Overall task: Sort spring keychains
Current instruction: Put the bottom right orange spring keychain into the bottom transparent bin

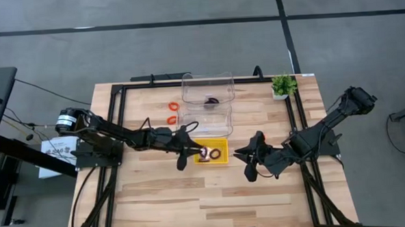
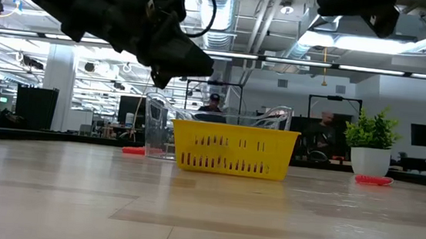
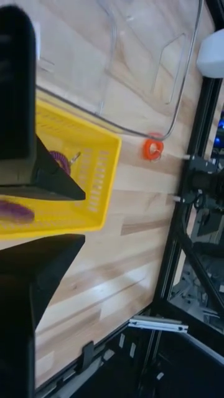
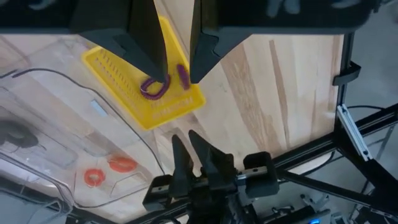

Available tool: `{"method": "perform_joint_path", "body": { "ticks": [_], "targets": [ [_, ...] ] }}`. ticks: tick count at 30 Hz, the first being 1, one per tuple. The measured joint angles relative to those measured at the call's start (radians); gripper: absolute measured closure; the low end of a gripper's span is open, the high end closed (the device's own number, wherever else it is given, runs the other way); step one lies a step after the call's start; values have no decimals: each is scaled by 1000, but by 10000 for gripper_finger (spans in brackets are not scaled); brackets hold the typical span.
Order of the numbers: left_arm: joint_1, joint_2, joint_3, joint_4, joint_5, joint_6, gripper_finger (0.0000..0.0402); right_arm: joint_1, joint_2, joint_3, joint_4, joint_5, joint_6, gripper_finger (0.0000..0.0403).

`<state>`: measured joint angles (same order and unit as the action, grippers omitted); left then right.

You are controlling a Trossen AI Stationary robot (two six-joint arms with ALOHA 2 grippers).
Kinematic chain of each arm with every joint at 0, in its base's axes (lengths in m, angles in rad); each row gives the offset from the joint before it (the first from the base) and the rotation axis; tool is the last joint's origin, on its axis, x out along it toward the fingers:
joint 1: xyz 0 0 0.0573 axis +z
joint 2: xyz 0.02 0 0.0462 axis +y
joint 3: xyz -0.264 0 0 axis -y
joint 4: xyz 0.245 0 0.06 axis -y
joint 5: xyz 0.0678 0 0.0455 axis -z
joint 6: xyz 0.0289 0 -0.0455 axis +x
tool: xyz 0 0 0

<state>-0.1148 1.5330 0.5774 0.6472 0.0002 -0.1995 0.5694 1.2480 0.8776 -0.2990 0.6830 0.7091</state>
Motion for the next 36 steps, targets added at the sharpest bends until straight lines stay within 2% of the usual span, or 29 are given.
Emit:
{"method": "perform_joint_path", "body": {
  "ticks": [7,15,22,25,31,36],
  "targets": [
    [-3,0,0,-1,0,-2,292,-2,0,0,-105,5,107,343],
    [-4,-11,0,2,-1,-77,297,-2,0,0,-435,28,469,343],
    [-18,-124,-1,4,-18,-72,301,-4,0,0,-726,23,737,343],
    [-18,-198,-1,4,-41,-70,301,-20,0,0,-781,22,765,343],
    [-3,-339,-1,-34,-73,-67,302,-84,0,0,-783,-3,750,343],
    [5,-440,-1,-271,-175,-68,302,-167,0,-29,-791,-94,734,343]
  ]
}}
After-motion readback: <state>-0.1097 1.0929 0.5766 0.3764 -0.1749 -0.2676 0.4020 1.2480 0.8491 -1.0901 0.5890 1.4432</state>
